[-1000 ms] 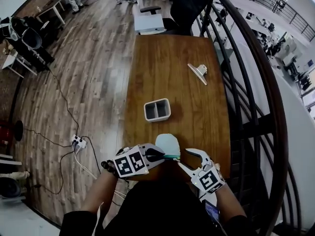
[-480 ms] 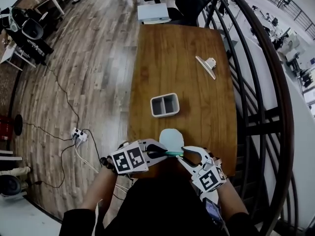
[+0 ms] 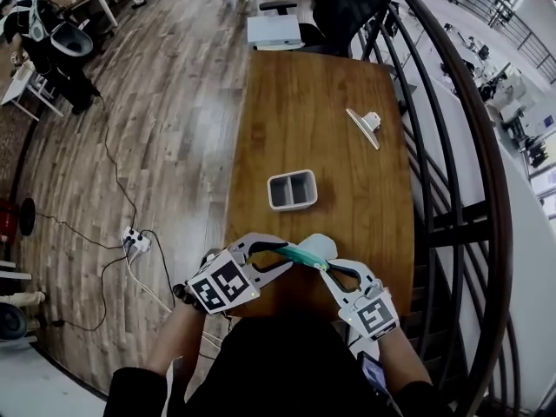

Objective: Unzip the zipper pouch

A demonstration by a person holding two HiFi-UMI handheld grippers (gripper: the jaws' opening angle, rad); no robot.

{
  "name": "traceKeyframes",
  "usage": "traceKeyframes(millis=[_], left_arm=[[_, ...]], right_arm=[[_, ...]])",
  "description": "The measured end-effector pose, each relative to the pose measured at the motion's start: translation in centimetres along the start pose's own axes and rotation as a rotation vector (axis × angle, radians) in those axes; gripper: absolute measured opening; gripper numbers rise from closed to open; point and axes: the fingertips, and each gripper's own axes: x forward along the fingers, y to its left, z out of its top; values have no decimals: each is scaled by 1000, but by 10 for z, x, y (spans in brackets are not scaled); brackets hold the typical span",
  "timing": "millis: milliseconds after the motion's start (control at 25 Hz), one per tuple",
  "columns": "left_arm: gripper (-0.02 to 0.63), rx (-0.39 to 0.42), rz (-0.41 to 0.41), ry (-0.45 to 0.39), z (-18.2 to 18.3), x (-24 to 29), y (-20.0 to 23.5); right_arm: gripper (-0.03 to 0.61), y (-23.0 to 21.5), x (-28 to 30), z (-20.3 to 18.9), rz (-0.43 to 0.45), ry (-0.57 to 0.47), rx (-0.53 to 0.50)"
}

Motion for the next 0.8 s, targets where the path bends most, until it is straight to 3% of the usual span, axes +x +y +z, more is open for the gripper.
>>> traceKeyframes(millis=[120,200,360,480,800], left_arm=[[119,-121,56,-71,16,-11,1],[66,-250,40,-130,26,-12,-8],[65,-462,7,-217,38,4,-25],[64,-497,42,-208,37,17,-32],[67,-455,82,-208,64,41,-46]], right_arm=[[14,-10,-9,2,-42,-6,38],[12,-15,-13,3,-51,-11,45],[11,-21,-21,4,-28,-23,65],[11,-21,-28,4,-9,-21,41],[9,-24,-42,13,-3,-20,-63]])
